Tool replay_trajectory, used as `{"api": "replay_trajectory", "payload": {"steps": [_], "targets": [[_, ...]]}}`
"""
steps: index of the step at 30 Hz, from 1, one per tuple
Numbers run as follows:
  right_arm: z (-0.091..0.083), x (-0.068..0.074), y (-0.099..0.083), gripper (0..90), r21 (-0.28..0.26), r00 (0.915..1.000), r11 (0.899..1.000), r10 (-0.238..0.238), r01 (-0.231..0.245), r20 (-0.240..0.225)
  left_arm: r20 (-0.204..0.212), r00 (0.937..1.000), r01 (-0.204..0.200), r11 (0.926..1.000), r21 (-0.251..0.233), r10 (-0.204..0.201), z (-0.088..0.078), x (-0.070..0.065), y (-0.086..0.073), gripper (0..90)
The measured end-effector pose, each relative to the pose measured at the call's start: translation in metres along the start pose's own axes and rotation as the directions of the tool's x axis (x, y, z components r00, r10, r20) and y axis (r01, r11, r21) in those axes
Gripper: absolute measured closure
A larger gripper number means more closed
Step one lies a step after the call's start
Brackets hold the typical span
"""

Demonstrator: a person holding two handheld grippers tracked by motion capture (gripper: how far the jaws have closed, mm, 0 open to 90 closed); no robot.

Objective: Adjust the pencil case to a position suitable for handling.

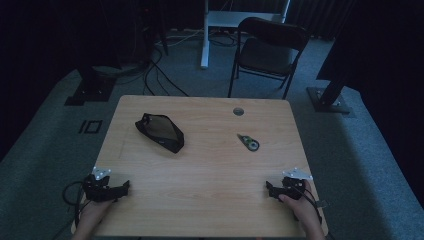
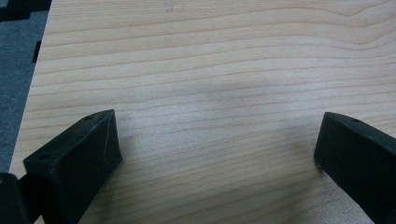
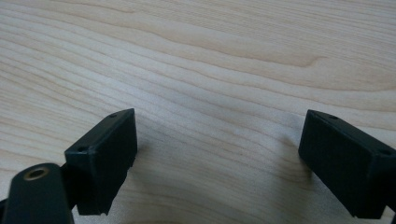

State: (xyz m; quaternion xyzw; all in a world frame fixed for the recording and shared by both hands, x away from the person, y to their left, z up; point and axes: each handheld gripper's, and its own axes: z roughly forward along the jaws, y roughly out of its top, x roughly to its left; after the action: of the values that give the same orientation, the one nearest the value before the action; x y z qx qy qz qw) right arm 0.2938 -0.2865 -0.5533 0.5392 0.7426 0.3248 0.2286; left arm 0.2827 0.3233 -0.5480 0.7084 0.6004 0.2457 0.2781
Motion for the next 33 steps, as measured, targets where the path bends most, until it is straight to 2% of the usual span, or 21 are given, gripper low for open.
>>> {"api": "replay_trajectory", "payload": {"steps": [8, 15, 18, 22, 29, 30, 33], "targets": [[0.000, 0.002, 0.000, 12.0, -0.007, 0.9996, 1.000, -0.027, 0.027, -0.001, 0.000, 1.0000, 0.000, 1.0000, 0.000, 0.000, 0.000, 0.000, 0.000, 0.5], [0.000, 0.007, 0.003, 12.9, -0.018, 0.9996, 1.000, -0.023, 0.023, -0.015, 0.000, 1.0000, 0.000, 1.0000, 0.000, 0.000, 0.000, 0.000, 0.000, 0.5], [0.000, 0.012, 0.009, 13.3, -0.028, 0.9989, 0.999, -0.027, 0.026, -0.038, 0.000, 1.0000, -0.001, 1.0000, 0.000, 0.001, 0.000, 0.000, 0.000, 0.5], [0.001, 0.018, 0.017, 13.3, -0.032, 0.9977, 0.998, -0.056, 0.055, -0.037, 0.000, 1.0000, -0.001, 1.0000, 0.000, 0.001, 0.000, 0.000, 0.000, 0.5], [0.007, 0.029, 0.031, 14.1, -0.060, 0.9939, 0.995, -0.090, 0.086, -0.064, 0.000, 1.0000, 0.000, 1.0000, 0.000, 0.000, 0.000, 0.000, 0.000, 0.5], [0.009, 0.032, 0.033, 14.2, -0.063, 0.9932, 0.995, -0.085, 0.080, -0.081, 0.000, 1.0000, 0.000, 1.0000, 0.000, 0.000, 0.000, 0.000, 0.000, 0.5], [0.012, 0.036, 0.036, 14.2, -0.064, 0.9918, 0.994, -0.094, 0.089, -0.086, 0.000, 1.0000, 0.000, 1.0000, 0.000, 0.000, 0.000, 0.000, 0.000, 0.5]]}}
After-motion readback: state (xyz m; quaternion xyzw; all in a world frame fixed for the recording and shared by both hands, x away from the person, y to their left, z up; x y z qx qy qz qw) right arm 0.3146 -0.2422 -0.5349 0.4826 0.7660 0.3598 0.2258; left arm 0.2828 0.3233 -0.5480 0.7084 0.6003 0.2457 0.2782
